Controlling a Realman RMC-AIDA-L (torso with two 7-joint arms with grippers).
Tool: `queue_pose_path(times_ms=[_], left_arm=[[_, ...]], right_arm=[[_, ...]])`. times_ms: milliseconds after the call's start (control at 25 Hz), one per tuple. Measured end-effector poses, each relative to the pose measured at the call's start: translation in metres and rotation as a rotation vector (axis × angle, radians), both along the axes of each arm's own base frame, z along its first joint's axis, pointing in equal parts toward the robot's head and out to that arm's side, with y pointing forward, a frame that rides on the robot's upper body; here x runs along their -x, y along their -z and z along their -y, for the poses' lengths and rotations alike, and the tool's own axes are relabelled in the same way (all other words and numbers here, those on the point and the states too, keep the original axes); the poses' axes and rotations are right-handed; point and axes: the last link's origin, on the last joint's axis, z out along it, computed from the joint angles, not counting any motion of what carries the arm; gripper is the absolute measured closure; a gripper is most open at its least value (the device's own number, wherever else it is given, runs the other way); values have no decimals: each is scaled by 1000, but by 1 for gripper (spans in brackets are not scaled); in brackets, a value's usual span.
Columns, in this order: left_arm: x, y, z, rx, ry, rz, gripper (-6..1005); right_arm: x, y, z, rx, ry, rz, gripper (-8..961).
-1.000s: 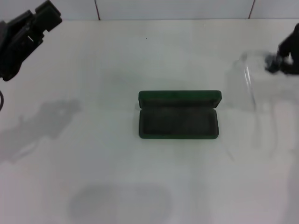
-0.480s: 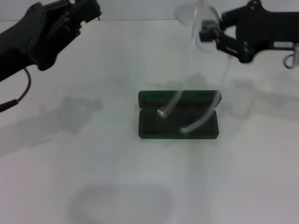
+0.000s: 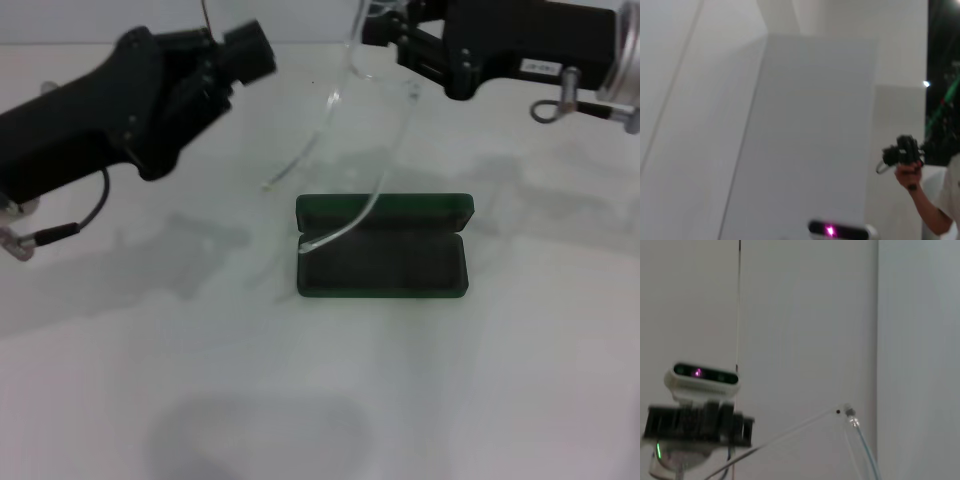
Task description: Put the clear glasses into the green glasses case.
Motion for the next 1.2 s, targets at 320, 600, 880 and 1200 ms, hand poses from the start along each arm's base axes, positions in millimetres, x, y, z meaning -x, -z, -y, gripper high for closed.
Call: queue_pose_path(times_ms=[320,600,880,1200], left_arm=[[-6,7,0,8,36,-21,951],[-6,9,0,1,44,-23,950],[-6,9,1,-8,41,-17,951],[-4,12,-1,-12,26,-16,951]], right_arm=[[11,15,0,48,-28,-21,834],[13,22,2,65,-36,-26,834],[13,23,3,67,-37,-27,835],[17,25,4,74,-51,-33,835]])
